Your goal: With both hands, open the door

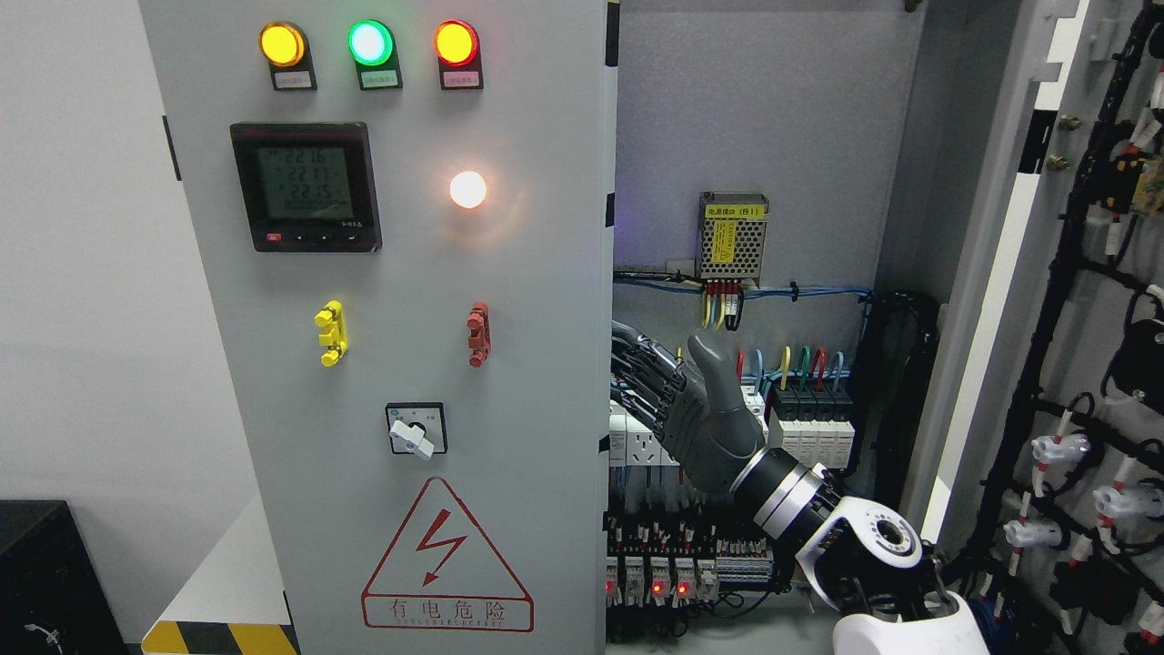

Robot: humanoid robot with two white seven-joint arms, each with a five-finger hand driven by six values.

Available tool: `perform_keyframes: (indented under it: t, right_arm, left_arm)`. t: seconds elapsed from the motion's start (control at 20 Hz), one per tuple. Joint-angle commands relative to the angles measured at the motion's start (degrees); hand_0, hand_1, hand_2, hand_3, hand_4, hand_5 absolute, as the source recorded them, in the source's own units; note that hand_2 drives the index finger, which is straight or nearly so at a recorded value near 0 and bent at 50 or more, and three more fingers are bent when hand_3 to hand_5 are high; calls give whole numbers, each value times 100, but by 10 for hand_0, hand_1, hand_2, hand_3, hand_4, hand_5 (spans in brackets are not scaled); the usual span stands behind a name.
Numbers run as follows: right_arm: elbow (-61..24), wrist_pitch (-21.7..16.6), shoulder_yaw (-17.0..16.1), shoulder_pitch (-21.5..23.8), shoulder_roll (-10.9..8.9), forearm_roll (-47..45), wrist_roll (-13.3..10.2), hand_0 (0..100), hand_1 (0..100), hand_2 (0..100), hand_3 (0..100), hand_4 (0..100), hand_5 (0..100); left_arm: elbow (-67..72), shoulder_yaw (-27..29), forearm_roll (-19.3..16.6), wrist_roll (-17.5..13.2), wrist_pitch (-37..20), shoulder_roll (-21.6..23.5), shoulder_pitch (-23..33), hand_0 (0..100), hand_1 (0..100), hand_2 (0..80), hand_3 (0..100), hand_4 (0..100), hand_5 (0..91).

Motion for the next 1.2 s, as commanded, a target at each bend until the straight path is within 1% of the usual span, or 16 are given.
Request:
perform_keyframes:
  t: [0.0, 0.1, 0.25, 0.3, 0.7, 0.8, 0.85, 1.15]
  right_arm:
    - [254, 12, -72, -116, 96, -217, 53, 0, 0, 0, 0, 0, 0]
    - [271, 12, -72, -116, 96, -225, 88, 0, 0, 0, 0, 0, 0]
    - [324, 21, -160, -151, 131, -225, 456, 0, 0, 0, 0, 0, 0]
    - [350, 21, -186, -178, 140, -225, 492, 0, 0, 0, 0, 0, 0]
    - [482, 21, -248, -195, 122, -225, 545, 0, 0, 0, 0, 0, 0]
    - [491, 21, -248, -213, 122, -225, 807, 0, 0, 0, 0, 0, 0]
    - [491, 12, -248, -222, 113, -225, 887, 0, 0, 0, 0, 0, 0]
    - [491, 21, -266, -231, 96, -225, 914, 0, 0, 0, 0, 0, 0]
  left_arm:
    - [0, -1, 0, 1, 2, 0, 70, 0, 0, 0, 0, 0, 0]
    - [0, -1, 0, 1, 2, 0, 70, 0, 0, 0, 0, 0, 0]
    - [0, -1, 0, 1, 2, 0, 70, 0, 0, 0, 0, 0, 0]
    - [0, -1, 0, 1, 2, 0, 70, 0, 0, 0, 0, 0, 0]
    - [0, 8, 0, -8, 2, 0, 70, 0, 0, 0, 0, 0, 0]
    - [0, -1, 9, 1, 2, 0, 70, 0, 0, 0, 0, 0, 0]
    - [0, -1, 0, 1, 2, 0, 70, 0, 0, 0, 0, 0, 0]
    - [0, -1, 0, 1, 2, 0, 70, 0, 0, 0, 0, 0, 0]
